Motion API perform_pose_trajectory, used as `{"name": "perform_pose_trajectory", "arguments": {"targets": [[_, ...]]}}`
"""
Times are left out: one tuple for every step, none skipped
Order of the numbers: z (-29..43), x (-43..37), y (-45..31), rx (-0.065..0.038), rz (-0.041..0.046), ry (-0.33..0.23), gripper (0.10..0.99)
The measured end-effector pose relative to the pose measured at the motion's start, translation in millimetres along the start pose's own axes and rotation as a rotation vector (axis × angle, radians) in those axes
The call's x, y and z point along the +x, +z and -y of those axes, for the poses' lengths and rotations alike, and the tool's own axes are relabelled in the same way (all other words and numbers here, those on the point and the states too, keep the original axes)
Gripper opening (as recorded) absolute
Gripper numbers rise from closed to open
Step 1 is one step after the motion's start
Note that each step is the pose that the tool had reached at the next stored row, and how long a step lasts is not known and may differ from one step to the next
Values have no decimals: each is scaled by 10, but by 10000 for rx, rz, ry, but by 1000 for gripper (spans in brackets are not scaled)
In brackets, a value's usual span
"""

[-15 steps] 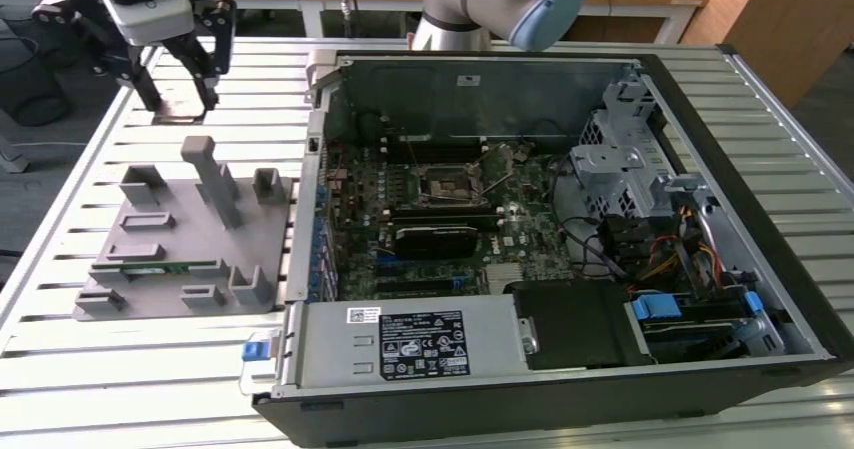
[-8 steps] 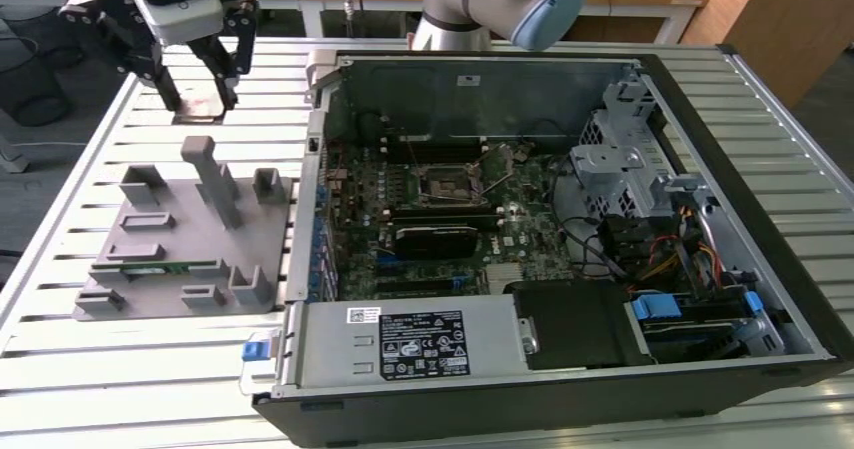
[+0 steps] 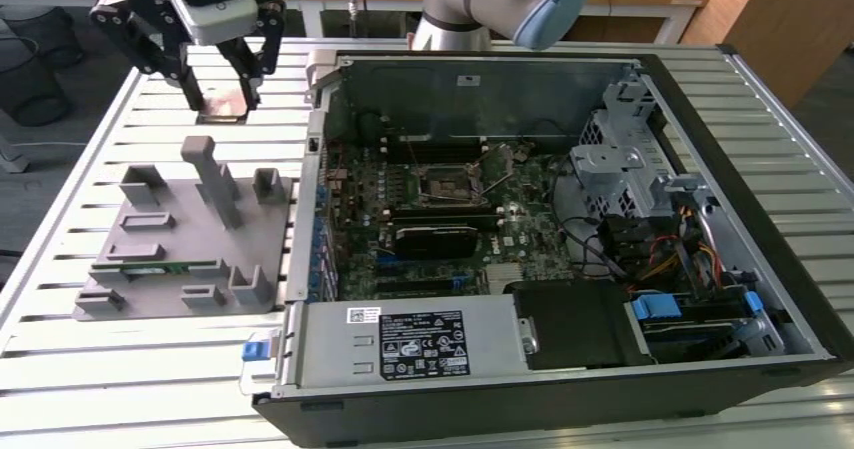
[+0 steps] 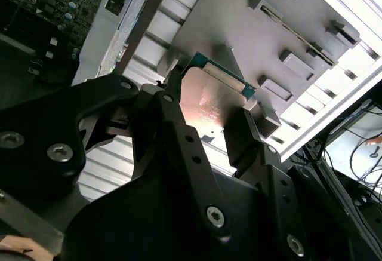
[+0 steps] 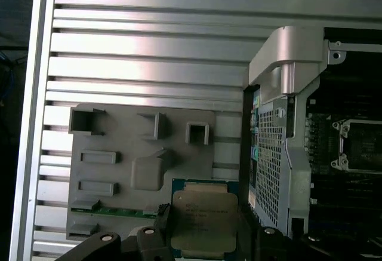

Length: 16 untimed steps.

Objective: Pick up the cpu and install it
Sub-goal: 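Pick up the cpu and move it towards the insertion slot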

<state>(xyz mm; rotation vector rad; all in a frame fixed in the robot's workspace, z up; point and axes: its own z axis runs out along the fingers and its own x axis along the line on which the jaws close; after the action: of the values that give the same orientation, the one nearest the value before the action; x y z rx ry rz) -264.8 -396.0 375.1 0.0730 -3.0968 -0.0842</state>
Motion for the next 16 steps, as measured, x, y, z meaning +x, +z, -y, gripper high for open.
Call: {"name": "perform_pose_trajectory", "arguments": {"targets": [[1,-23,-1,-1,-4,1,529],[2,-49,-2,-1,-8,0,529],[3,-72,-3,-1,-12,1,529],[4,-96,-4,0,-17,1,529],[5,-119,-5,-1,-20,0,529],[6,-141,-6,-1,-25,0,529],[7,-163,-7,-1,-29,1,529],[9,-186,-8,-1,-32,1,529],[10,-210,-10,-1,-37,2,529],[11,-233,-10,-2,-40,3,529],[12,-257,-11,-2,-44,3,529],[13,-279,-12,-3,-48,3,529],[14,-302,-13,-3,-51,2,529],[15,-324,-14,-3,-55,2,529],[16,-349,-15,-3,-60,3,529],[17,-375,-17,-3,-66,3,529]]}}
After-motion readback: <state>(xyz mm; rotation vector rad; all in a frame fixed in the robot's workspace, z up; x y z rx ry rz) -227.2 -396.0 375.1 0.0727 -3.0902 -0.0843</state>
